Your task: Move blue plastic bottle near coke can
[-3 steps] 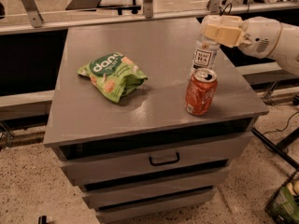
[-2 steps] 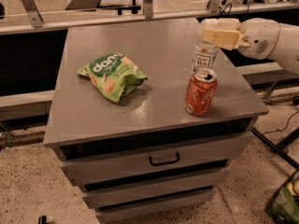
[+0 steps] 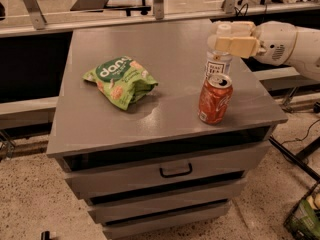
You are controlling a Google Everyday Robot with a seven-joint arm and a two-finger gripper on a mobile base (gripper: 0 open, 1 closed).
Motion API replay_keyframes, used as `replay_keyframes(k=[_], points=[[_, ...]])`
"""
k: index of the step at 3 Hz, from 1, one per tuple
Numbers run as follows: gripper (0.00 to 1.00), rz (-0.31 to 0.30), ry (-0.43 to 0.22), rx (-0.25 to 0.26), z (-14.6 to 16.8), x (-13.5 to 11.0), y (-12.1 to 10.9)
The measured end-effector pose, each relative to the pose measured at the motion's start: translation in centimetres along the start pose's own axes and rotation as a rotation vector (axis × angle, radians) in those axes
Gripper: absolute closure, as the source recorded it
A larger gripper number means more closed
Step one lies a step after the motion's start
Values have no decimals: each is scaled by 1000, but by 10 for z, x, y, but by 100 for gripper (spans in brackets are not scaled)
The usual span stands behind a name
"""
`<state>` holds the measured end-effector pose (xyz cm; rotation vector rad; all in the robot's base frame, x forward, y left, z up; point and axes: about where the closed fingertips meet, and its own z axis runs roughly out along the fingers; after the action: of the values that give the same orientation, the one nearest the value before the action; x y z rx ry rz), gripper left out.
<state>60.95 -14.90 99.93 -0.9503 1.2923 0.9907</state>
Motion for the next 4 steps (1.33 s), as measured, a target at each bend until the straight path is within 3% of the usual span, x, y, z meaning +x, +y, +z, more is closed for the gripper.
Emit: replay_keyframes(k=[1, 2, 3, 4], points=[[0, 0, 0, -5, 3, 0, 1], [0, -31, -4, 15, -3, -13, -1], [0, -79, 6, 31, -18, -41, 0], [0, -112, 53, 50, -56, -76, 9]])
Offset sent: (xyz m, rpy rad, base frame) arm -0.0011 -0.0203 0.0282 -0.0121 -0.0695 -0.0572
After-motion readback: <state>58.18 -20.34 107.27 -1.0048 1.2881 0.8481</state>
